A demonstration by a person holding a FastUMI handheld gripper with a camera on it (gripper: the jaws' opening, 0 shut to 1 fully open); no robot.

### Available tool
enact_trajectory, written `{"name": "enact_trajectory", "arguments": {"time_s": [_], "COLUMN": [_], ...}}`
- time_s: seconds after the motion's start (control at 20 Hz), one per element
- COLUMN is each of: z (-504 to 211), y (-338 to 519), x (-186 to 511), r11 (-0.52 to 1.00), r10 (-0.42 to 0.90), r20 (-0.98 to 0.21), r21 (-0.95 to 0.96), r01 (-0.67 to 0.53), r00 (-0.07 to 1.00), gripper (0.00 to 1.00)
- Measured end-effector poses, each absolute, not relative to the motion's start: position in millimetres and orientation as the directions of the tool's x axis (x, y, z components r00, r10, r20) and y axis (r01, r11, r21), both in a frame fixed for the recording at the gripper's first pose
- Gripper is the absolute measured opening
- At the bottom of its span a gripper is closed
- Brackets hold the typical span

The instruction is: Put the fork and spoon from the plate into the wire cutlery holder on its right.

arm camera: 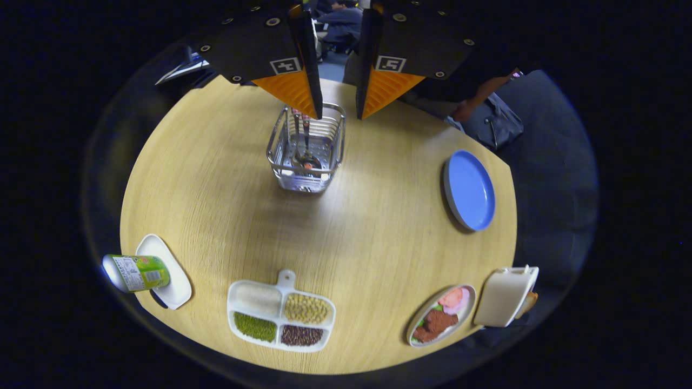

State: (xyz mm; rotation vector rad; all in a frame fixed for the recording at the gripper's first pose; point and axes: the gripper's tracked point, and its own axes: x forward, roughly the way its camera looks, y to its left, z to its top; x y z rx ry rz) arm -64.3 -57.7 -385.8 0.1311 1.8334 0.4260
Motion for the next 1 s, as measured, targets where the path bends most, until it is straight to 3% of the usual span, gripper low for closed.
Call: {"name": "enact_trajectory", "arguments": {"time_s": [0.1, 0.2, 0.25, 0.35, 0.6, 0.8, 1.0], "z": [-370.7, -353.0, -345.4, -331.9, -282.3, -231.9, -177.7], "y": [-46.1, -38.7, -39.7, -46.9, -75.1, -93.6, -106.8], "x": [-49.4, -33.2, -23.3, -6.2, 23.7, 46.1, 58.5], "r11": [0.921, 0.916, 0.919, 0.932, 0.965, 0.985, 0.996], "r10": [0.357, 0.394, 0.393, 0.361, 0.243, 0.127, -0.007], "r20": [-0.917, -0.918, -0.919, -0.913, -0.816, -0.647, -0.429], "r21": [0.378, 0.397, 0.391, 0.358, 0.258, 0.17, 0.081], "r01": [-0.098, -0.065, -0.056, -0.054, -0.046, -0.021, 0.046], "r00": [-0.18, -0.044, 0.034, 0.188, 0.524, 0.752, 0.903], "gripper": [0.4, 0.6, 0.77, 0.89, 0.96, 0.97, 0.97]}}
